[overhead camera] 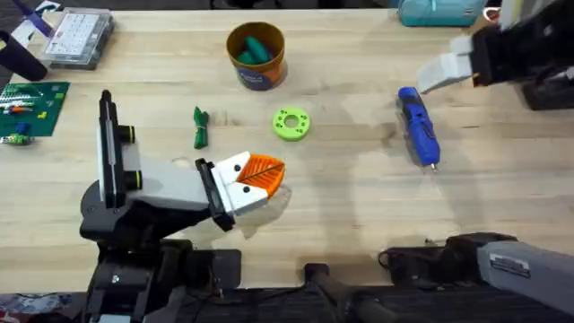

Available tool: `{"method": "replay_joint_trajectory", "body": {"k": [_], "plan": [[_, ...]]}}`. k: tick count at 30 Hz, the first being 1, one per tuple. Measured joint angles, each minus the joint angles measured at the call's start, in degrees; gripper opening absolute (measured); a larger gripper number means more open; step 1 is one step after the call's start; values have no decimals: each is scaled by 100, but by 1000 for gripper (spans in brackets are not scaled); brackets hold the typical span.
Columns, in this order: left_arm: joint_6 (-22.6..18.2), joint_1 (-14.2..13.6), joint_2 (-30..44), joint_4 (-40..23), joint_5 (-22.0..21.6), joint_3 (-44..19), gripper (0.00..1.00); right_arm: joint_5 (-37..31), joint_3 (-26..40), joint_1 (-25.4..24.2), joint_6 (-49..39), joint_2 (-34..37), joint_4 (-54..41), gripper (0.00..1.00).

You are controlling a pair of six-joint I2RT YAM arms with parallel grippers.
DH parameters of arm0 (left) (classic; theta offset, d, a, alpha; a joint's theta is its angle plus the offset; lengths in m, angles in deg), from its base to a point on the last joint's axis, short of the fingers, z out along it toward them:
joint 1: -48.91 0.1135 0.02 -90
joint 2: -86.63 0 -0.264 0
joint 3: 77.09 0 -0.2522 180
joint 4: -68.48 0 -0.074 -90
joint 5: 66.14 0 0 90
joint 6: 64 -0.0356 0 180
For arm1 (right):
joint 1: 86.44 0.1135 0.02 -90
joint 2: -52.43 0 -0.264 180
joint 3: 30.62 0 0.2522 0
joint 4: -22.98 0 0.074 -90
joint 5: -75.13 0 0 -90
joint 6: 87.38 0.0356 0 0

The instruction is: Pick up the gripper from the table and insert it into the empty holder that is missing its gripper. Then pick up a screw, insert it into the mounting hole, and use the screwdriver to tighten it. Finally, clean up the table by picking up the vegetable and placing it into the bucket.

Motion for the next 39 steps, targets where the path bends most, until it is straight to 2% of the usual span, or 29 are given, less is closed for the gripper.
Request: {"method": "replay_joint_trajectory", "body": {"k": [4, 7, 19, 28, 39], "plan": [[0, 0, 0, -1, -1, 0, 9, -43, -559, -331, -154, 139, 565, 983], [0, 0, 0, -1, -1, 0, 9, -50, -729, -493, -255, 443, 854, 983], [0, 0, 0, 1, 0, 0, 9, -117, -777, -601, -740, 2006, 1595, 983], [0, 0, 0, 0, 0, 0, 9, -179, -781, -725, -748, 2681, 1970, 983], [0, 0, 0, -1, 0, 0, 9, -228, -770, -731, -748, 3160, 2179, 983]]}}
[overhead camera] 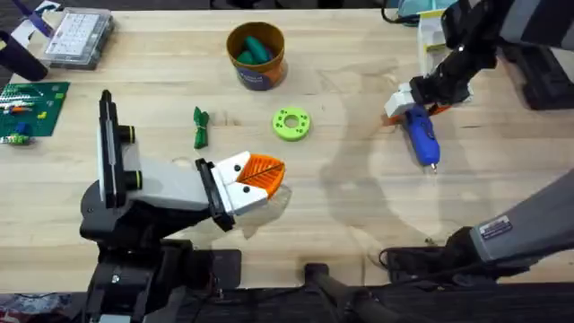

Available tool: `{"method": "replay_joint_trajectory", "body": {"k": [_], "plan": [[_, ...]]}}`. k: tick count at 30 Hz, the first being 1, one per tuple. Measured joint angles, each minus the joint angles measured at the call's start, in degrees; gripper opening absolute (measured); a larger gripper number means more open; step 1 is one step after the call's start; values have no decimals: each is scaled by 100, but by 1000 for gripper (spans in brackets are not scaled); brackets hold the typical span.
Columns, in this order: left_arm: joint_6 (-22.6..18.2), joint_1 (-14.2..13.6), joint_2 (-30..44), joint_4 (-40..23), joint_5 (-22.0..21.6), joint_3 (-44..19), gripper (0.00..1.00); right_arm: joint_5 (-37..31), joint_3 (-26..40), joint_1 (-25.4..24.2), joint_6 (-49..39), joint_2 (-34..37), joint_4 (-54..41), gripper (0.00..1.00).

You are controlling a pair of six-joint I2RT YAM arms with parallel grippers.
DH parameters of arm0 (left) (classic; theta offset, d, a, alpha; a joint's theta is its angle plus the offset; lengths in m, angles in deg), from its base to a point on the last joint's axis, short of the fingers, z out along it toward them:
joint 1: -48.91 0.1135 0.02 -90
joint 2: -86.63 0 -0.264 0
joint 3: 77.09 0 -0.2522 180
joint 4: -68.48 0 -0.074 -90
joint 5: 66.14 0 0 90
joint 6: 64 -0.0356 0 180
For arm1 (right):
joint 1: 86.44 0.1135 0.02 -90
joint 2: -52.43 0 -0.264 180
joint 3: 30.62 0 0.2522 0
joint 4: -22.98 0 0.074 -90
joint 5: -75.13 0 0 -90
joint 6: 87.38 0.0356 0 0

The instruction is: Pick up the gripper from the table and insert it into the empty holder that is missing its gripper. Then pick up a screw, insert it into the mounting hole, and use the screwdriver to tighten it. Finally, clean up the table by picking up the vegetable and placing it into the bucket.

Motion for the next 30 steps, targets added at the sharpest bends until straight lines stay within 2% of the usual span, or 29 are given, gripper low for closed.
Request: {"method": "replay_joint_trajectory", "body": {"k": [3, 6, 9, 13, 14, 30], "plan": [[0, 0, 0, 0, 0, 0, 9, 2, 13, 0, 0, 2, -2, 981], [0, 0, 0, 0, 0, 0, 9, -25, 13, 0, -14, 2, -6, 911], [0, 0, 0, 0, 0, 0, 9, -38, 13, -2, -65, 2, -21, 658], [-2, 0, 0, 0, 0, 0, 9, -75, 12, -7, -82, 19, -33, 104], [-2, 0, 0, 0, 0, 0, 9, -76, 11, -7, -66, 37, -52, 39], [0, 0, 0, 0, 0, 0, 9, -65, 13, -7, -59, -8, -71, 27]]}}
